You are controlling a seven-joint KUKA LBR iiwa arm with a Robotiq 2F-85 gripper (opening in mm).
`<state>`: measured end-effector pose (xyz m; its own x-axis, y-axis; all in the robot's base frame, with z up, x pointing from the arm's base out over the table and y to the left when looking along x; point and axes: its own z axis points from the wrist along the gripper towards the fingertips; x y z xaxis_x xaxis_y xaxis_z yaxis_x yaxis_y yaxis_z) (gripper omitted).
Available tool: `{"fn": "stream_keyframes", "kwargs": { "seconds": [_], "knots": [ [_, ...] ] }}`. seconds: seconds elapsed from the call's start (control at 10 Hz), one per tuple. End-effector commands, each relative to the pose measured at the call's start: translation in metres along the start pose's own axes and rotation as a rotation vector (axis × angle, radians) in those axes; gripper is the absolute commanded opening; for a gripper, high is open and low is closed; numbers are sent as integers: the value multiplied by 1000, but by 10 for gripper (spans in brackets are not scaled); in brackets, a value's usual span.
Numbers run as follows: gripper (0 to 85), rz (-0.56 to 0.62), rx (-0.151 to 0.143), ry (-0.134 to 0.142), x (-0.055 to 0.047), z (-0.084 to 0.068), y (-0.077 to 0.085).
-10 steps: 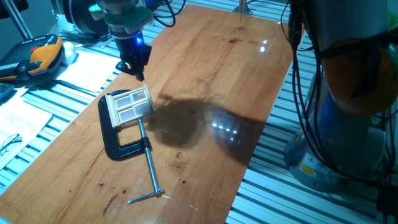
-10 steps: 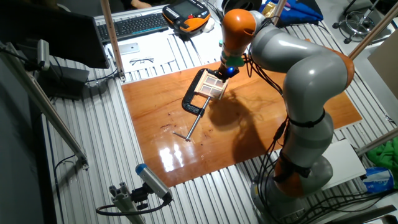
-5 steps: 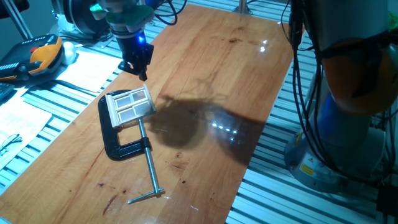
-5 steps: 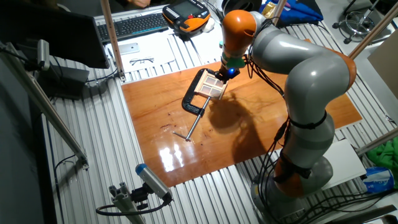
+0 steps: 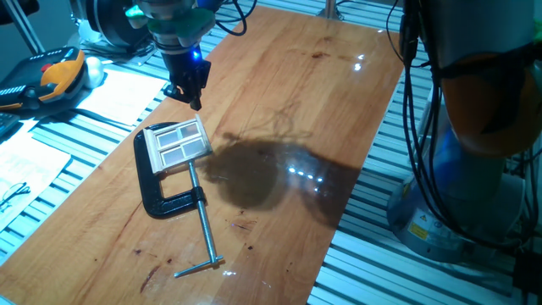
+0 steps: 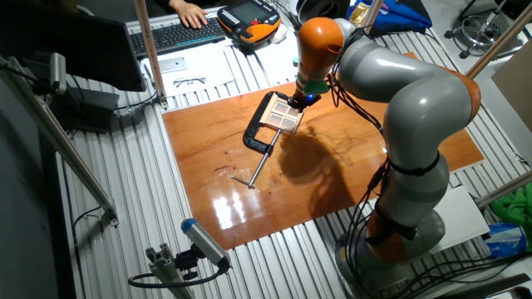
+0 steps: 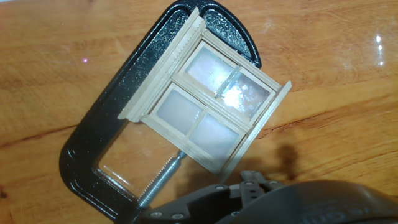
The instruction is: Close a sliding window
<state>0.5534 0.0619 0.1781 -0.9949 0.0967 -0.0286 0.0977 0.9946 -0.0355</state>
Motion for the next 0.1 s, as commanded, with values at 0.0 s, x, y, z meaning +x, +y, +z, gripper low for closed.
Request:
{"fn": "stream_keyframes", "kwargs": {
  "seconds": [0.0],
  "knots": [
    [0, 1, 0, 0, 0, 0, 0]
  ]
}}
